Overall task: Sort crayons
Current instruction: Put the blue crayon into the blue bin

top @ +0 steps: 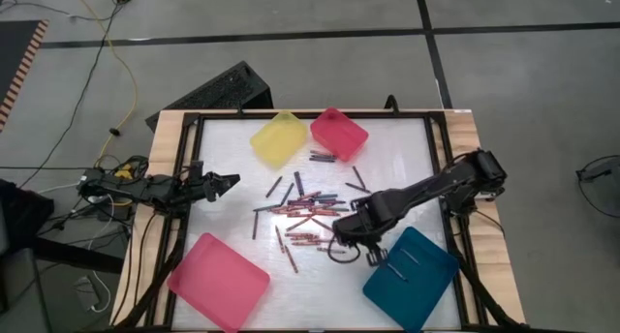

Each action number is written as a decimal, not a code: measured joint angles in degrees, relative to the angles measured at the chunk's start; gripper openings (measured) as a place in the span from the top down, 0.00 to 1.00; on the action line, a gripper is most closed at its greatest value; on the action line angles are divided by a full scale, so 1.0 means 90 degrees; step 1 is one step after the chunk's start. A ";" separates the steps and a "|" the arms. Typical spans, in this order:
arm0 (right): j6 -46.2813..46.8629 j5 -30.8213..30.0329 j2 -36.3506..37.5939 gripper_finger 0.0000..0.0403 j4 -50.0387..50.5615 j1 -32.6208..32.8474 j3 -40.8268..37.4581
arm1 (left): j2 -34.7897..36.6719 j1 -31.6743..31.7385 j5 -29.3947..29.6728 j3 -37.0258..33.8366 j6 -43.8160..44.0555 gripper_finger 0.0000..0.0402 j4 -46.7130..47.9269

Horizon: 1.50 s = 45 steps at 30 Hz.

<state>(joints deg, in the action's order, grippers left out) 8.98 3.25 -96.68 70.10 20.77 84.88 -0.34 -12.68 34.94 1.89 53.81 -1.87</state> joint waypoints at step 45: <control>0.6942 0.0722 0.0034 0.76 -0.1588 0.2678 -0.2016 | -0.0002 0.0002 -0.0010 -0.0002 0.0191 0.50 -0.0015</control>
<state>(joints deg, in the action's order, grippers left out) 71.45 9.74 -96.38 55.81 44.87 66.74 -0.36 -12.67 34.85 1.87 55.53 -2.00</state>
